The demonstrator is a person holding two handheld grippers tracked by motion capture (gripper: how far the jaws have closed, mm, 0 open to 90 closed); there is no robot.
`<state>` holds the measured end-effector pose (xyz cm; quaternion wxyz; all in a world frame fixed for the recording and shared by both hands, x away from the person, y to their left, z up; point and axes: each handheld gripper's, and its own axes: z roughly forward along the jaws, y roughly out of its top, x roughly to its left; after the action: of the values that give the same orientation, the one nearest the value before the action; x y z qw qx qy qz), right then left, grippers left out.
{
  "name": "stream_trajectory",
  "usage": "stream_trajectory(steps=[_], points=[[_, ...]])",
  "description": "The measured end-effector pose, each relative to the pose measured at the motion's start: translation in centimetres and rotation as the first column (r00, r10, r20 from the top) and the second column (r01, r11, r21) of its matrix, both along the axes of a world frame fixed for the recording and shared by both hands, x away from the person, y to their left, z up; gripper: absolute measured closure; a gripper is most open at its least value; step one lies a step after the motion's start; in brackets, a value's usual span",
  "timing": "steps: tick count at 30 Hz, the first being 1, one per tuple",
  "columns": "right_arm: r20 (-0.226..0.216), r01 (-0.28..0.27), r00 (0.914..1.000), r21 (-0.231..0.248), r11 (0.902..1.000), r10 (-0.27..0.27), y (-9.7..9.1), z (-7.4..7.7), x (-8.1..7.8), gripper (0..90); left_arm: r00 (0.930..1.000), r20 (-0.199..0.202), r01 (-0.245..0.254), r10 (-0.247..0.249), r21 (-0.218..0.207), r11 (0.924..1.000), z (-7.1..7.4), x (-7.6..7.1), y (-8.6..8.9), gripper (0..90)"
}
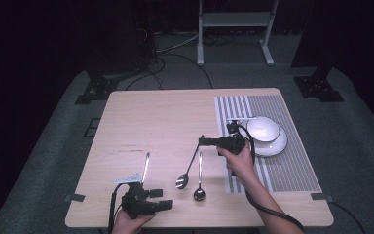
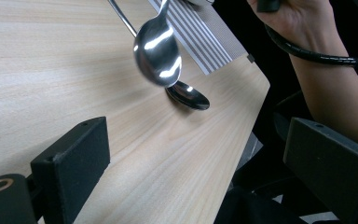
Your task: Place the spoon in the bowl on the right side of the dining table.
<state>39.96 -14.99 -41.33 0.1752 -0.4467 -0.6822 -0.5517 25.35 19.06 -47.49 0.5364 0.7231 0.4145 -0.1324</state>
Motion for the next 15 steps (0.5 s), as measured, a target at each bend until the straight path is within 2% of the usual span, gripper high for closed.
stream_trajectory(steps=[8, 15], points=[[0.011, 0.032, 0.9994, 0.008, 0.9994, -0.033, -1.8, 1.3, 0.4, 89.3, 1.0, -0.004, 0.009, -0.009, 0.007, 0.9999, -0.1, 0.0, -0.1, 5.5], [0.017, 0.065, 0.9977, 0.001, 0.9979, -0.065, -3.4, 1.8, 0.5, 89.2, 1.0, -0.003, 0.004, -0.004, 0.008, 1.0, -0.1, 0.0, 0.0, 5.5]])
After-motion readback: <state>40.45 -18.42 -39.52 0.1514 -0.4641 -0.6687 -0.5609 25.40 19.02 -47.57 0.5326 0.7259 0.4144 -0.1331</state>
